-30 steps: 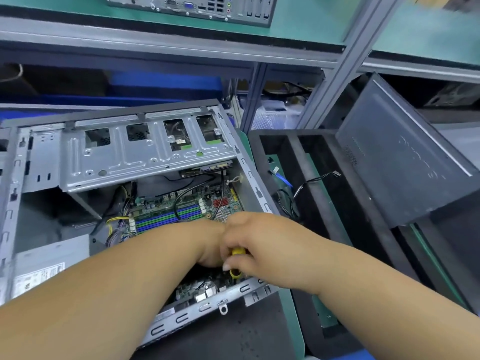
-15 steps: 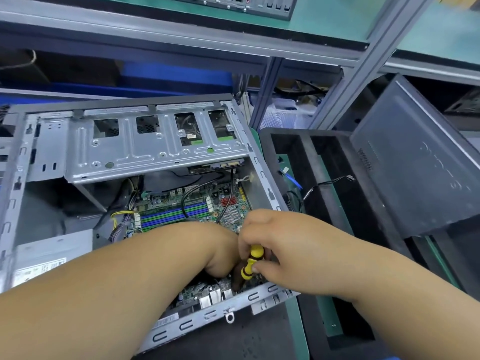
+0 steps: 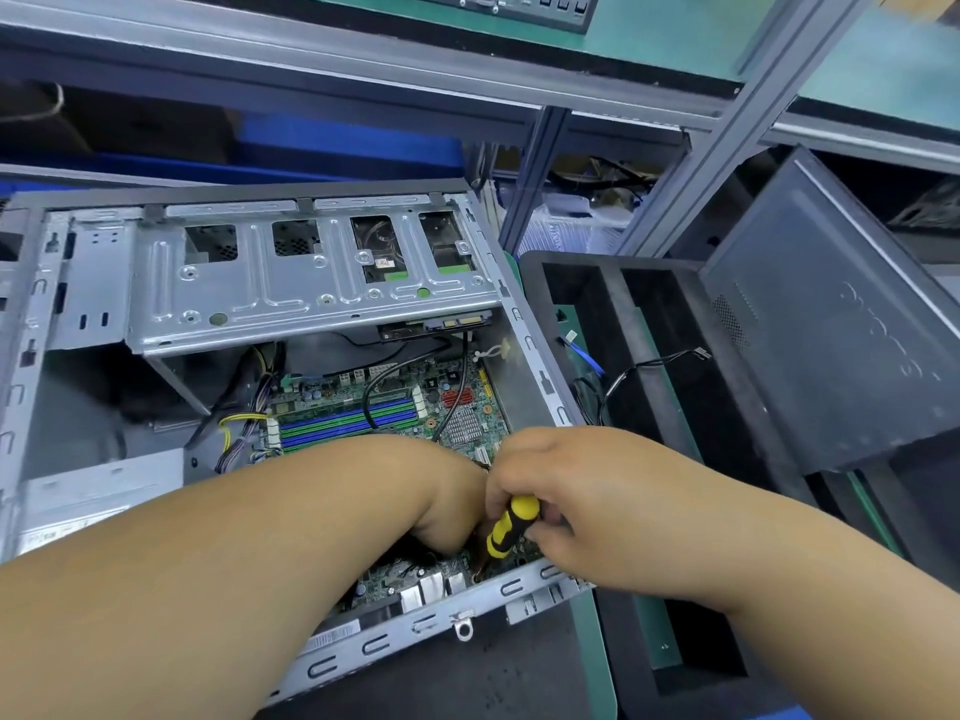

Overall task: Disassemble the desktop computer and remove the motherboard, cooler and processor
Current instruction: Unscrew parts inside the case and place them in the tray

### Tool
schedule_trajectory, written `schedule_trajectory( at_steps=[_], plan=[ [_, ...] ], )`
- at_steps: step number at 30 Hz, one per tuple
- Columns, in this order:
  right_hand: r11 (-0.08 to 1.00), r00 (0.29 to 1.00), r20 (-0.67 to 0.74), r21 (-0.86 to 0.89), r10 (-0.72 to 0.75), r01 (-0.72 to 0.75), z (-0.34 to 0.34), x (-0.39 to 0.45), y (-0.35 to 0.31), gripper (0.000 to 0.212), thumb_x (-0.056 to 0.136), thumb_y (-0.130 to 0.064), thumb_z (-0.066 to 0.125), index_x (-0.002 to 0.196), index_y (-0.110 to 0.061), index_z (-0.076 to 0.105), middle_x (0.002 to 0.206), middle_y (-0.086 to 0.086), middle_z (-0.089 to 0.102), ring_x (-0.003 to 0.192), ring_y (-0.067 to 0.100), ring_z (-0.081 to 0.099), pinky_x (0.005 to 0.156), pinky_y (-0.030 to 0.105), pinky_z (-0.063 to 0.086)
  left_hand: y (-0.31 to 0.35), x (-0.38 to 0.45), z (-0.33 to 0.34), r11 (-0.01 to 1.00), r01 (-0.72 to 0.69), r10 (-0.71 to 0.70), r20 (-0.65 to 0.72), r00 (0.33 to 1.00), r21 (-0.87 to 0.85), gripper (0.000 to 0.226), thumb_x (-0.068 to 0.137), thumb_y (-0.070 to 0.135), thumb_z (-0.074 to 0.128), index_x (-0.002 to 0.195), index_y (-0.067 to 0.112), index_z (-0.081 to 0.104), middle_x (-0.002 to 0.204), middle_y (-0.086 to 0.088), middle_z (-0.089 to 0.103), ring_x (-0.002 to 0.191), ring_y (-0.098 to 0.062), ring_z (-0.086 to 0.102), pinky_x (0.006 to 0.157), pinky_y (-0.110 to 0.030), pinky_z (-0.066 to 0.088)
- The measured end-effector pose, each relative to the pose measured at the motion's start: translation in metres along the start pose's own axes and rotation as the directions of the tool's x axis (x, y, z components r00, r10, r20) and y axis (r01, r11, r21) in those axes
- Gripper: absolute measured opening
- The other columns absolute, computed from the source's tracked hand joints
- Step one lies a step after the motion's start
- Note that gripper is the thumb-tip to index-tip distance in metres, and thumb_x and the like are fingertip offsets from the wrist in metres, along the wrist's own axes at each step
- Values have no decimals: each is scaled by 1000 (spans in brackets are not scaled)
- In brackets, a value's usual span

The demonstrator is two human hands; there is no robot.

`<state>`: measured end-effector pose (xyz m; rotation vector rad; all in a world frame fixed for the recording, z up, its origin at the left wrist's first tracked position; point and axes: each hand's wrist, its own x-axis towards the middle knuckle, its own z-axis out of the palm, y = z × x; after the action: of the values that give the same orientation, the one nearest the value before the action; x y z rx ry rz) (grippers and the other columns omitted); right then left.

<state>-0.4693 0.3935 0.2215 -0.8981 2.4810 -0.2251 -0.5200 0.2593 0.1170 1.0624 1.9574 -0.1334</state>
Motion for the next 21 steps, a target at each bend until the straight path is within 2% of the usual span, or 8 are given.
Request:
schedule_trajectory(
  at_steps=[3,5,7,10,14,18,19,21],
  plan=[
    [999,1000,30,34,3,-4,-1,0,-2,32,82,-9,54,104,-31,62,103,-14,51,74,4,38,72,29,45,1,1,2,999,-19,20,4,1000,-37,15,92,6,50,77,10,51,70,2,42,77,-23,46,73,-30,38],
    [999,1000,25,47,-14,13,0,0,-2,20,85,-18,57,100,-31,62,102,-13,51,74,1,41,73,30,45,2,0,2,998,-25,25,-4,1000,-64,8,92,8,50,86,10,55,74,0,43,81,-23,47,74,-30,39],
    [999,1000,14,37,-21,20,3,3,-2,13,91,-30,58,103,-30,61,102,-13,50,80,3,42,77,32,45,2,-1,2,998,-22,22,-1,1000,-63,10,93,11,48,95,9,58,76,0,44,83,-24,47,76,-31,41],
    [1000,1000,8,22,-8,8,9,6,0,22,93,-35,57,114,-26,57,109,-12,51,97,9,49,85,33,45,0,0,3,998,-15,16,30,999,-55,13,93,10,46,99,7,57,82,-5,49,86,-28,50,84,-38,48],
    [1000,999,-33,16,26,-26,10,3,3,21,90,-38,60,108,-28,56,104,-14,48,82,5,42,77,29,44,3,3,4,999,-31,30,41,999,13,22,93,8,46,108,-1,60,93,-13,53,85,-27,50,87,-38,47],
    [999,999,-16,25,42,-41,11,3,3,19,90,-40,61,108,-34,58,100,-16,47,68,0,41,71,25,40,3,1,2,1000,-21,21,47,999,-6,21,93,7,46,106,0,60,83,-8,50,82,-26,49,80,-35,45],
    [998,999,-12,48,43,-42,11,3,2,19,90,-39,61,108,-34,58,101,-16,48,67,-4,41,72,25,41,4,0,1,1000,-14,14,47,999,-5,17,93,7,46,100,1,59,77,-5,47,80,-26,48,75,-33,43],
    [997,999,-12,63,41,-40,13,4,2,20,90,-37,61,109,-33,58,103,-14,50,70,0,42,74,25,43,4,-1,0,1000,2,-3,46,999,5,11,93,7,45,86,5,54,71,-2,42,74,-25,45,70,-31,38]
  ],
)
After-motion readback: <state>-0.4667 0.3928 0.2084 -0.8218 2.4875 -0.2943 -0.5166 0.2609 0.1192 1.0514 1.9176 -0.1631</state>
